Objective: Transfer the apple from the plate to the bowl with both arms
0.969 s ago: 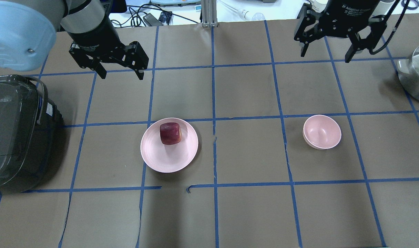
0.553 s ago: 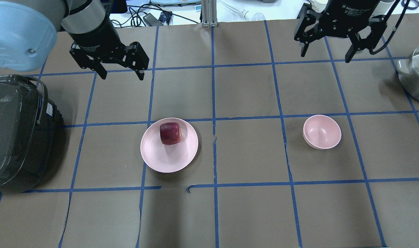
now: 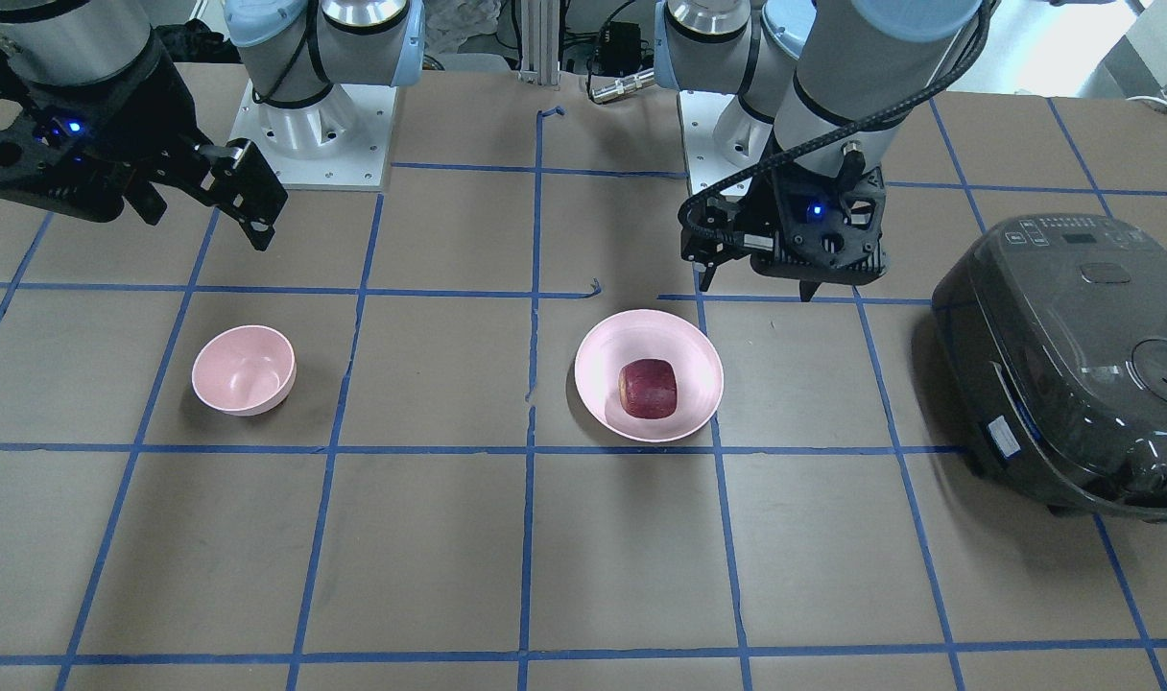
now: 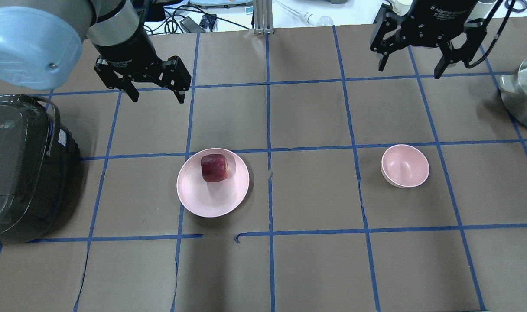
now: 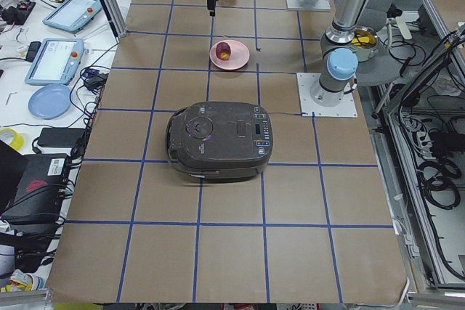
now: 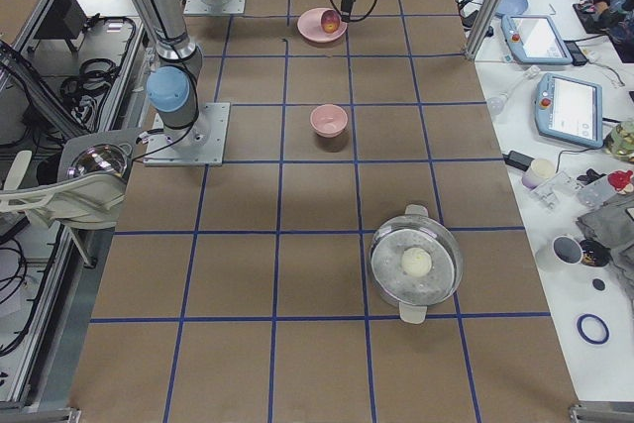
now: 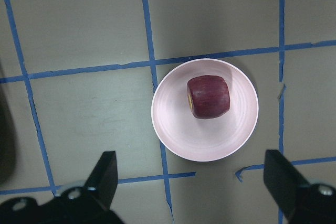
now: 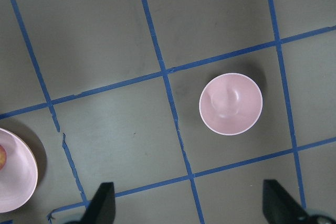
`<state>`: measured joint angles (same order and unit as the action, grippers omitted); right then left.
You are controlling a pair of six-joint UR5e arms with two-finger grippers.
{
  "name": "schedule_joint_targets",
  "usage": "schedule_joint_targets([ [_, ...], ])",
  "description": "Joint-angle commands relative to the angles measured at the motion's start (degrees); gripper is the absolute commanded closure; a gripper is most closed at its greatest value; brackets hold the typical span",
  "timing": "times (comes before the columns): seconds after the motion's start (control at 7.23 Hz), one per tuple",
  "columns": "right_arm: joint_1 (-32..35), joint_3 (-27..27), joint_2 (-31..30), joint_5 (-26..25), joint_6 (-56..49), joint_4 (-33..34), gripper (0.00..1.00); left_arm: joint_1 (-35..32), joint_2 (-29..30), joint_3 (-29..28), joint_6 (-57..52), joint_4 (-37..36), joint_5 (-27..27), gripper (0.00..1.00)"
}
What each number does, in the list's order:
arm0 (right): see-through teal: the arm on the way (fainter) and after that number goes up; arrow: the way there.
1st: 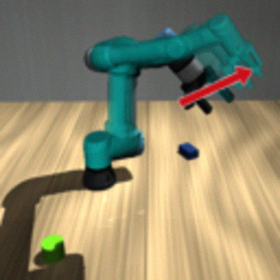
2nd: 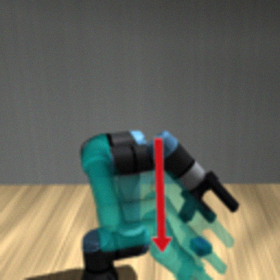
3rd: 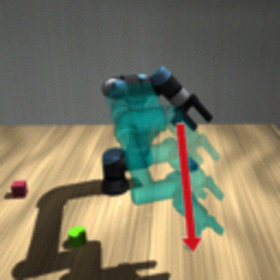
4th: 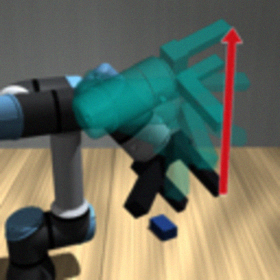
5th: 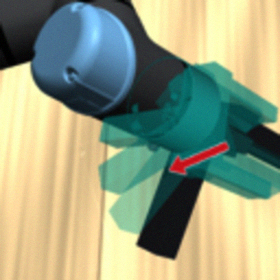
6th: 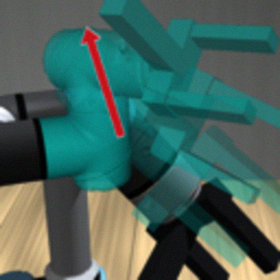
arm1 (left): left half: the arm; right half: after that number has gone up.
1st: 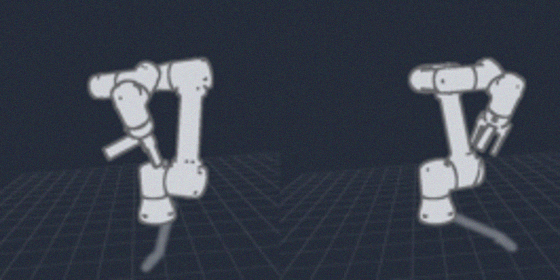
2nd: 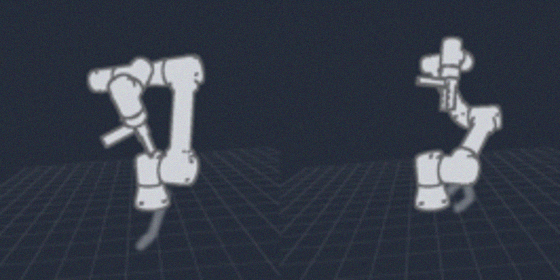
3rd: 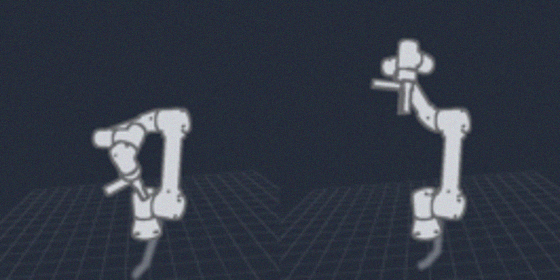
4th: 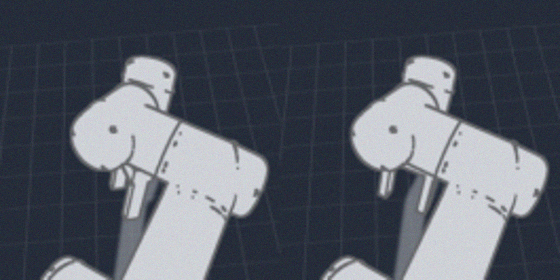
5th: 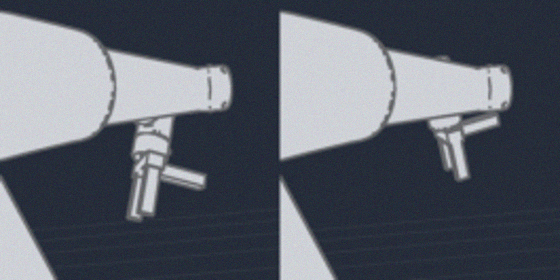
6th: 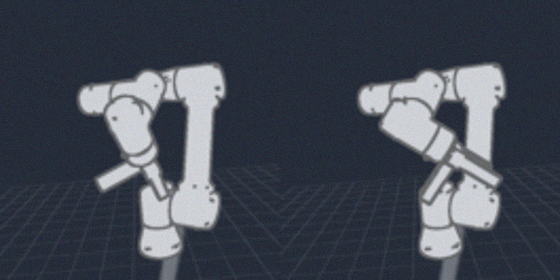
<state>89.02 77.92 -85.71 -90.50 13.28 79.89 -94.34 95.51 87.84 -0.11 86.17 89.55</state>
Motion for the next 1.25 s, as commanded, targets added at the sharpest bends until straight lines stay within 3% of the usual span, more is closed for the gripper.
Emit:
schedule_joint_targets([
  [0.0, -0.1, 0.0, 0.0, 0.0, 0.0, 0.0, 0.0, -0.1, 1.4, 9.0, 2.6, -11.3, -0.1, 0.0],
  [0.28, -0.1, -0.1, 0.0, 0.0, 0.0, 0.0, 0.0, -0.2, 2.6, 18.6, 2.8, -22.1, -0.2, 0.0],
  [0.42, -0.1, -0.1, 0.0, 0.0, 0.0, 0.0, 0.0, -0.3, 4.4, 20.3, 4.1, -24.1, -2.0, 0.0],
  [0.55, -0.1, 0.0, 0.0, 0.0, 0.0, 0.0, 0.0, -1.0, 6.3, 20.3, 4.2, -24.5, -4.6, 0.0],
  [1.11, -0.1, 0.0, 0.0, 0.0, 0.0, 0.0, 0.0, -3.3, 9.9, 20.6, 4.9, -26.0, -4.2, 0.01],
])
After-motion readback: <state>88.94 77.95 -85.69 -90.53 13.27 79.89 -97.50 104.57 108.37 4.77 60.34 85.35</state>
